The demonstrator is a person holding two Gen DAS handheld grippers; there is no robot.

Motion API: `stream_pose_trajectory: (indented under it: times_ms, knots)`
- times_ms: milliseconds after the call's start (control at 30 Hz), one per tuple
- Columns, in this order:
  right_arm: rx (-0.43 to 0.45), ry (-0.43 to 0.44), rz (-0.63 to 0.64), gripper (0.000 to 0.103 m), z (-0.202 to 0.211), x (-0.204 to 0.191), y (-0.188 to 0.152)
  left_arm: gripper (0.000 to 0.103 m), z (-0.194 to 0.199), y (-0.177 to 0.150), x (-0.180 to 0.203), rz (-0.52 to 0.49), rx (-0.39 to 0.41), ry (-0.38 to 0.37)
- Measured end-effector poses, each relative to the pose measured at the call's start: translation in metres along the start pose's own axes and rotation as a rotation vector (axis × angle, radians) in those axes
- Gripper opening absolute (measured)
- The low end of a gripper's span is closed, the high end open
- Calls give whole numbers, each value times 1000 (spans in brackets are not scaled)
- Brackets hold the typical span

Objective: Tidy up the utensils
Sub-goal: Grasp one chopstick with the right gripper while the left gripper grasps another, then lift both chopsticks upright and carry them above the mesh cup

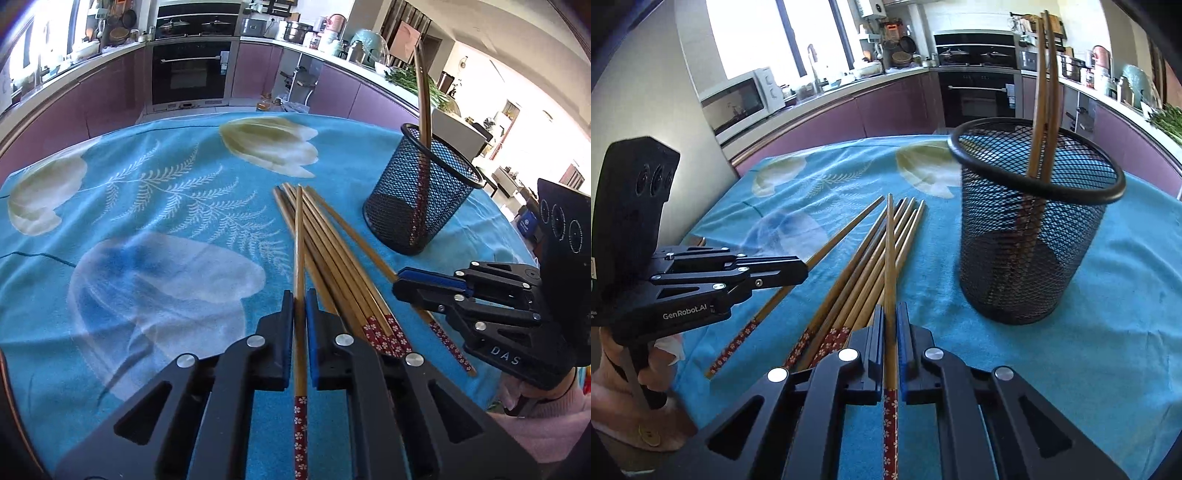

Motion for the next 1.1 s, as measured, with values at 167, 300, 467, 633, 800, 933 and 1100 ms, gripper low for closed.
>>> stream_pose_trajectory:
  times_ms: [167, 300, 467, 633, 800, 933, 1100]
  knots:
    - [-28, -6, 0, 6, -6, 0, -2, 7, -6, -4, 4, -21, -29, -12]
    - [-47, -25, 8, 7, -11, 0, -3, 8, -9, -4, 9, -47, -42, -10]
    - [-47, -31, 17, 8, -16, 0, 0, 10, -18, -3, 8, -63, -69, -9]
    - [-39, -30, 18, 7, -15, 2, 2, 8, -21, 2, 8, -60, -73, -8]
    - [12, -14, 17, 6, 4, 2, 6, 8, -8, 7, 12, -52, -40, -56]
    - [66, 1, 18, 6, 26, 2, 13, 7, 11, 17, 17, -52, 6, -96]
    - [133, 15, 12, 6, 51, 3, 21, 7, 37, 29, 24, -68, 65, -142]
Point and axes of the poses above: each gripper's, at about its wrist camera, not at the fingertips, and z roughly against the way its jaws point, x to its right, y to its top, the point moved 4 cm from there along -z, roughly the way its jaws point, and after that the axes turned 5 degrees about y, right-handed, at the moved point
